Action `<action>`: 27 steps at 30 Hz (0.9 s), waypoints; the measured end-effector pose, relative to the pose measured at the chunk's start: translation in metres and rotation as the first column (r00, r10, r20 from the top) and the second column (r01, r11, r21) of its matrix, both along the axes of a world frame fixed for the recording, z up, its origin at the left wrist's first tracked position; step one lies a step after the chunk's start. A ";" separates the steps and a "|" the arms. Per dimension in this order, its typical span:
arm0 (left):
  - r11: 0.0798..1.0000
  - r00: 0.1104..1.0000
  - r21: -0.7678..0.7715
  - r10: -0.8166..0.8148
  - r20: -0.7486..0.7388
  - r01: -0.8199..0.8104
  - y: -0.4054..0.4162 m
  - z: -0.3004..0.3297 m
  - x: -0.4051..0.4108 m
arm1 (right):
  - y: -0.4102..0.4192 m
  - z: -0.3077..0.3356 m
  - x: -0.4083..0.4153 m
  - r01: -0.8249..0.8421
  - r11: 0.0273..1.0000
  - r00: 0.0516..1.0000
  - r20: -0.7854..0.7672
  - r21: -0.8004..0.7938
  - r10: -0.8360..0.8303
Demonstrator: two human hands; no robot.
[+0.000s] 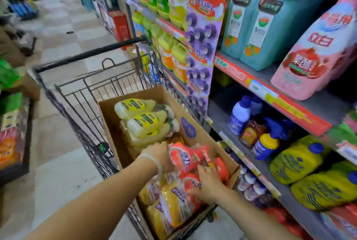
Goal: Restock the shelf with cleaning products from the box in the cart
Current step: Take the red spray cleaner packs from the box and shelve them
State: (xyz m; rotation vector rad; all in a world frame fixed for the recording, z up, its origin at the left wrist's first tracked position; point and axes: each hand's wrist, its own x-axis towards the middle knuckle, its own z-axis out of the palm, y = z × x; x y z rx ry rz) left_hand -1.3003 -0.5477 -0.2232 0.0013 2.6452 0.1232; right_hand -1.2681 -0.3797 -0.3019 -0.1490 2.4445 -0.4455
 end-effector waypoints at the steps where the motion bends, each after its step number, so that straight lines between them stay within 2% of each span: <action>1: 1.000 0.999 0.001 -0.030 0.033 0.030 0.001 -0.003 -0.008 | 0.000 -0.003 0.001 0.017 1.000 1.000 0.015 -0.022 -0.017; 3: 0.997 0.989 0.001 -0.082 0.124 0.082 0.002 -0.011 -0.026 | 0.001 -0.007 0.002 0.093 0.990 0.995 0.046 -0.104 -0.089; 6: 0.996 0.950 0.041 -0.084 0.302 0.075 0.000 -0.021 -0.053 | 0.002 -0.008 0.007 0.256 0.949 0.964 0.122 -0.186 -0.236; 9: 0.989 0.908 0.118 -0.126 0.400 0.086 -0.002 -0.027 -0.067 | 0.001 -0.009 0.013 0.462 0.848 0.886 0.168 -0.259 -0.432; 13: 0.952 0.908 0.304 -0.148 0.392 0.024 -0.014 -0.040 -0.067 | -0.007 -0.013 0.014 0.662 0.720 0.747 0.268 -0.209 -0.609; 17: 0.807 0.875 0.574 -0.170 0.454 -0.141 -0.035 -0.069 -0.066 | -0.023 -0.002 0.014 0.779 0.617 0.620 0.287 -0.114 -0.730; 18: 0.774 0.886 0.615 -0.168 0.431 -0.152 -0.041 -0.076 -0.066 | -0.026 -0.003 0.015 0.815 0.563 0.575 0.299 -0.133 -0.762; 19: 0.758 0.895 0.633 -0.163 0.415 -0.156 -0.047 -0.083 -0.065 | -0.030 -0.003 0.018 0.867 0.468 0.497 0.336 -0.168 -0.800; 20: 0.742 0.904 0.651 -0.155 0.398 -0.160 -0.052 -0.085 -0.063 | -0.033 -0.005 0.023 0.921 0.337 0.390 0.415 -0.196 -0.822; 22: 0.730 0.927 0.667 -0.133 0.350 -0.147 -0.059 -0.085 -0.060 | -0.042 -0.006 0.031 0.970 0.077 0.207 0.613 -0.231 -0.763; 24: 0.712 0.940 0.688 -0.122 0.319 -0.141 -0.062 -0.079 -0.057 | -0.047 -0.005 0.037 0.963 -0.033 0.157 0.660 -0.266 -0.735; 27: 0.642 0.946 0.747 -0.103 0.308 -0.173 -0.065 -0.061 -0.054 | -0.047 0.008 0.036 0.912 -0.093 0.165 0.565 -0.399 -0.808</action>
